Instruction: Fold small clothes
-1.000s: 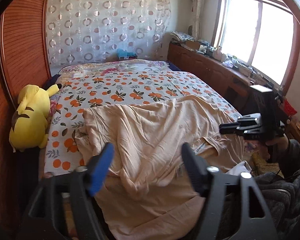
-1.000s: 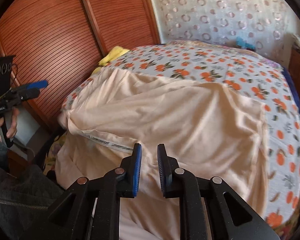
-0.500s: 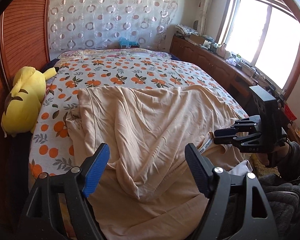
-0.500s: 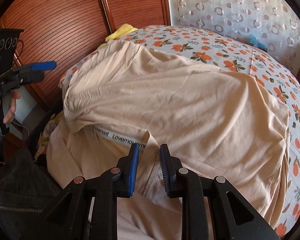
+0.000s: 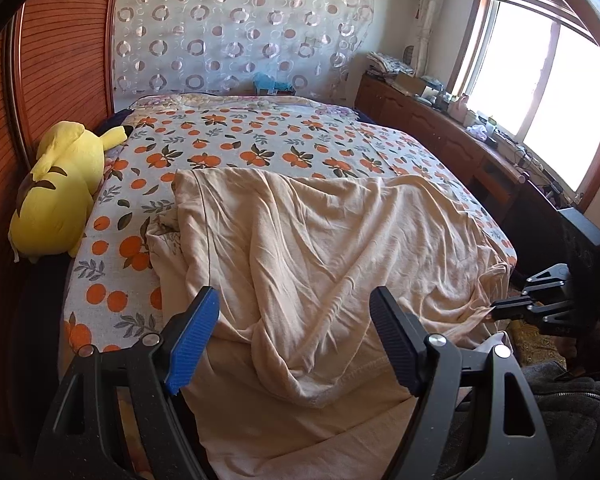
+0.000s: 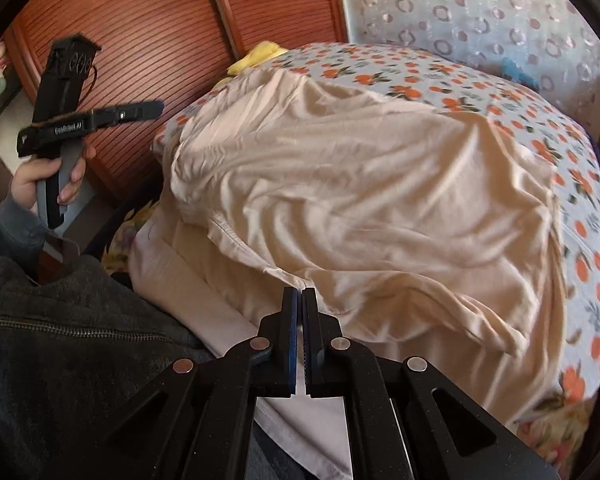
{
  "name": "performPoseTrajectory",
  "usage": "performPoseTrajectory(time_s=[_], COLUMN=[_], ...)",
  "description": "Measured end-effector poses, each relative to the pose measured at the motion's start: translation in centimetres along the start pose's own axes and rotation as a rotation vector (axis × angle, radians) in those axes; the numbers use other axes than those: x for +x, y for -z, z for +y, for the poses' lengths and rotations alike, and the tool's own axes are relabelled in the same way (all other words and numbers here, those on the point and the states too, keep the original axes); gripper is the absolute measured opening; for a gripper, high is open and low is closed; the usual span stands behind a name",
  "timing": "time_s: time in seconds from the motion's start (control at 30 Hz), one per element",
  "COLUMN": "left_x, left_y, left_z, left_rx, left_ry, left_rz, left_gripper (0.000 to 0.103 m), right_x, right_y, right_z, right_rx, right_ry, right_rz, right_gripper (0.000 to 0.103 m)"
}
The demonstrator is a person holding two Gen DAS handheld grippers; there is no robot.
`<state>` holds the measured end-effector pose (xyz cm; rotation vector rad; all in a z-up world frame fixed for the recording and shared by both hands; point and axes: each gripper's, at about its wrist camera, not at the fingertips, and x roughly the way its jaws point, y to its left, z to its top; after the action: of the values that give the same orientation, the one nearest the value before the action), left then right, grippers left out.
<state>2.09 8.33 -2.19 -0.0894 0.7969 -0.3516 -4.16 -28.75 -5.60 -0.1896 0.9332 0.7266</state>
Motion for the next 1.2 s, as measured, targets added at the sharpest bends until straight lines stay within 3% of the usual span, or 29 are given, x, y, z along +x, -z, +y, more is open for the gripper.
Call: performPoseTrajectory(time_s=[0.23,0.4,0.5,0.57,0.77,1.2], left_x=[0.3,0.8,1.8,2.6,4.2,8.7], left_y=[-0.3,-0.8,-1.6,-2.4,-4.2,-7.2], left_z=[-0.4,-0.4,0.2,0.3,0.1,5.7], left_rx=[0.012,0.027,0.029,0.045,0.081,0.011], left_ry=[-0.009,-0.087,-0.123,-0.168,-0.168,-0.191], left_rz=[-0.003,-0.018,-0.011,0.002,0.004,0.035], left_gripper=[0.078,0.082,0.082,0.082,0.082,0.082], right_x=[-2.2,-3.3,-3.9,-4.2,-3.8,-0.8], right_y=[-0.7,-1.1,-1.3,-1.6,-2.4,-5.2], right_z=[0.1,-0.7,-1.8,-2.5,-5.1,-13.0], right_rx=[0.001,0.011,0.03,0.033,0.037,0.168], right_ry=[0.031,0.092,0.135,0.174,0.245,0.39], right_rz=[-0.064,-0.116,-0.144,-0.154,-0.184,-0.16], right_gripper=[0.002,0.004,0.021,0.047,0.062,0.065])
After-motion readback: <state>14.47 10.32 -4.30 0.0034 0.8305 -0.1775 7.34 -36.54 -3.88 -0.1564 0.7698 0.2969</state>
